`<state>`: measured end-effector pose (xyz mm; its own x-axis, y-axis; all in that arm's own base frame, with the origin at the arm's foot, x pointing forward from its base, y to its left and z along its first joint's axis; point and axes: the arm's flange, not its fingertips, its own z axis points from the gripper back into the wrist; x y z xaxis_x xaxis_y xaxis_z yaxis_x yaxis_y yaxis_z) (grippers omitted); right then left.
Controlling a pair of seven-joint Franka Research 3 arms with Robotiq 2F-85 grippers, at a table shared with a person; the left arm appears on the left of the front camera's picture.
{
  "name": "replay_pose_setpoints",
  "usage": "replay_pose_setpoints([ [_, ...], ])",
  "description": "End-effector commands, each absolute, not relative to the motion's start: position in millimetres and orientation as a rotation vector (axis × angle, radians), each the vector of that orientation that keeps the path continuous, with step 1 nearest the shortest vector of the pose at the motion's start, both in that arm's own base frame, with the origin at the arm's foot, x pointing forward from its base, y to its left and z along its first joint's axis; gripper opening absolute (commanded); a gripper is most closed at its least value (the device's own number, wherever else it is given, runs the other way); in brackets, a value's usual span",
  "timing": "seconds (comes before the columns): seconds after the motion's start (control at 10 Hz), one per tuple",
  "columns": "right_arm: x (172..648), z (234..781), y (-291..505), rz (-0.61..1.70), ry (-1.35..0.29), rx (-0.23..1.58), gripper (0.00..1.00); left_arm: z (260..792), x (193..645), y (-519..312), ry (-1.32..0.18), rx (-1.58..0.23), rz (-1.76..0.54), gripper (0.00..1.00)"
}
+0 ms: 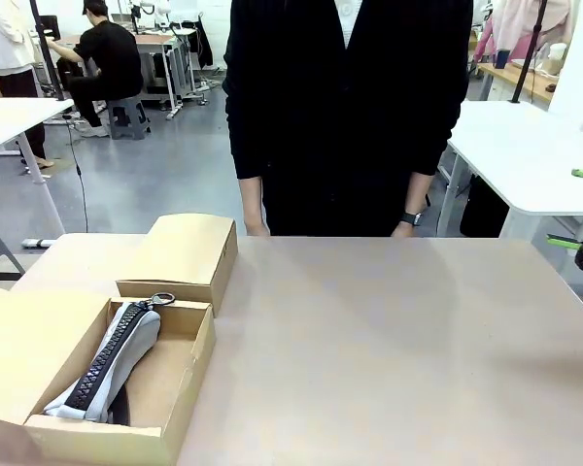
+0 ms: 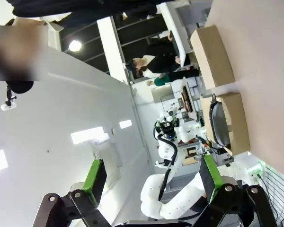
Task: Place items inside the box.
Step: Close the lid of the Mailer Box closest to the robot.
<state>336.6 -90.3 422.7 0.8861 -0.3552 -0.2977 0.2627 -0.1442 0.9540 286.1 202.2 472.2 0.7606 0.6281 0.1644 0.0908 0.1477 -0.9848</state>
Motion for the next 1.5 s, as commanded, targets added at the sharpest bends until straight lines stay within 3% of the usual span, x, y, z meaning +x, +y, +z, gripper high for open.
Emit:
replay_pose_setpoints([
  [0.0,333,426,-93,-0.543,-0.057,1.633,1.00,471,284,197,-0.663,-1.402,0.413,1.00],
  [0.3,333,426,-93,-0.543,-0.057,1.633,1.00,472,286,202,-0.641,-1.390,0.427,1.00],
  [0.4,333,426,-93,-0.543,-0.057,1.633,1.00,495,276,202,-0.957,-1.213,0.172,1.00],
  [0.5,333,426,-93,-0.543,-0.057,1.633,1.00,492,282,180,-1.124,-1.020,-0.116,1.00],
  [0.7,333,426,-93,-0.543,-0.057,1.633,1.00,469,278,126,-1.180,-0.648,-0.569,1.00],
  [0.9,333,426,-93,-0.543,-0.057,1.633,1.00,442,287,106,-1.467,-0.266,-1.031,1.00],
  [1.1,333,426,-93,-0.543,-0.057,1.633,1.00,422,290,106,-1.662,-0.200,-1.351,1.00],
  [1.4,333,426,-93,-0.543,-0.057,1.633,1.00,411,283,110,-1.665,-0.207,-1.484,1.00],
])
